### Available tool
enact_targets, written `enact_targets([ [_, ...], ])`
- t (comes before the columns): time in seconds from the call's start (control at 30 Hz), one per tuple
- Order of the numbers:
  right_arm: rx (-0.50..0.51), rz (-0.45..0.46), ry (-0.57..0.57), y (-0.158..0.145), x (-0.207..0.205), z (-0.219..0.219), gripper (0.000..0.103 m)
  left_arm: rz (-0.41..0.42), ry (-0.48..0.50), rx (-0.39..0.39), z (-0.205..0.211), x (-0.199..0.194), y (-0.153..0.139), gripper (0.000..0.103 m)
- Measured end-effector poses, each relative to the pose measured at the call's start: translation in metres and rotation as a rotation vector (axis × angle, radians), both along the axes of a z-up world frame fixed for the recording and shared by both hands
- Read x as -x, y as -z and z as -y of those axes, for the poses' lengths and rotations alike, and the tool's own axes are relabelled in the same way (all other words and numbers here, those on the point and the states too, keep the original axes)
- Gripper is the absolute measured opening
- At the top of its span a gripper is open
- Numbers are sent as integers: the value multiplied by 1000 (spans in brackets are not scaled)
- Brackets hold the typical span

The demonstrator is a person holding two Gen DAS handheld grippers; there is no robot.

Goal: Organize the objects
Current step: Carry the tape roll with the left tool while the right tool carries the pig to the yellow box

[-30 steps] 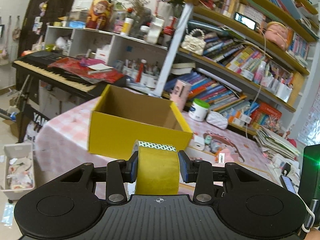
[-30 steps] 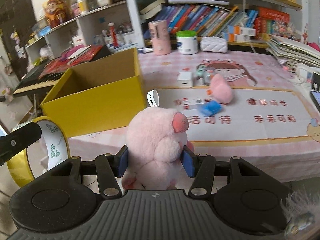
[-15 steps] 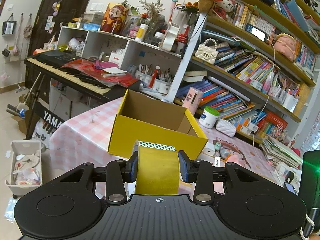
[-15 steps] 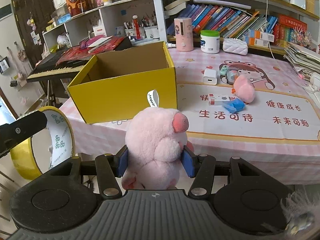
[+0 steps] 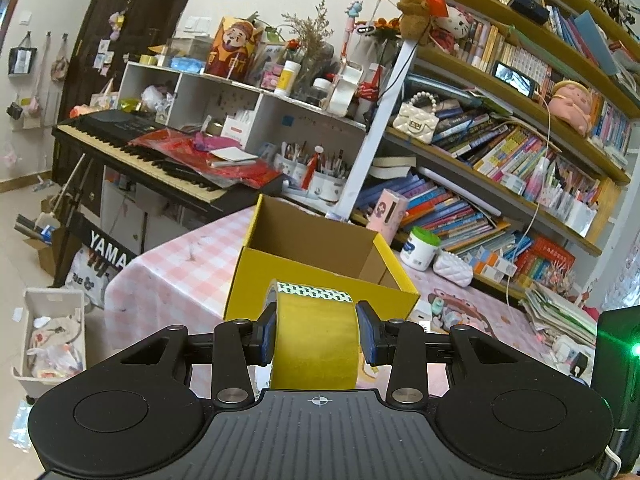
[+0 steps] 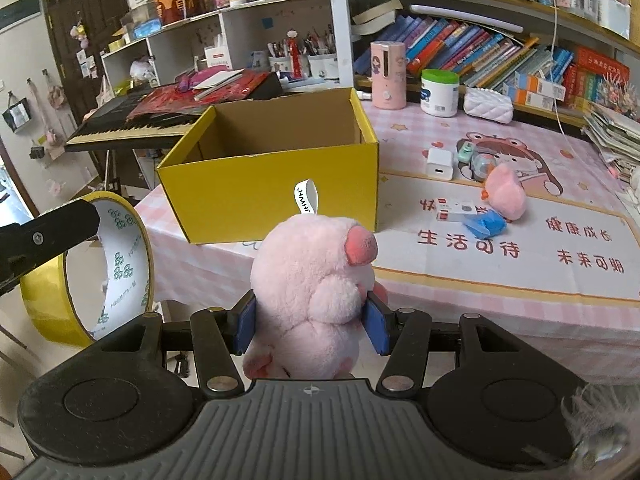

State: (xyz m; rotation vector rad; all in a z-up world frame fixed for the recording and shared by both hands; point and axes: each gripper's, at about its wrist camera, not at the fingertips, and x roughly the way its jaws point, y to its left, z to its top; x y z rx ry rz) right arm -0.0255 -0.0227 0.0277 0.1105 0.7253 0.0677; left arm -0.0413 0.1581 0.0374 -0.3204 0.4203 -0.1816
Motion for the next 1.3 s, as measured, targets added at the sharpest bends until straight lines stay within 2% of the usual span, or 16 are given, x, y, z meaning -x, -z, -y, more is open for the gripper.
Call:
enact_targets([
  [0.27,-2,51,-16,-12,-2,-4,52,46,-8,9,-2,-4,-12,38],
  [0.6,-4,121,0,-32,-28,2,52,91,3,30,2,-28,-22,38],
  [1.0,-8,195,-8,-57,-106,14,52,151,-5,24,16,-93,-40,38],
  [1.3,9,188,-53,-57,-172,26,52,144,-28,15,36,-147,-39,38],
])
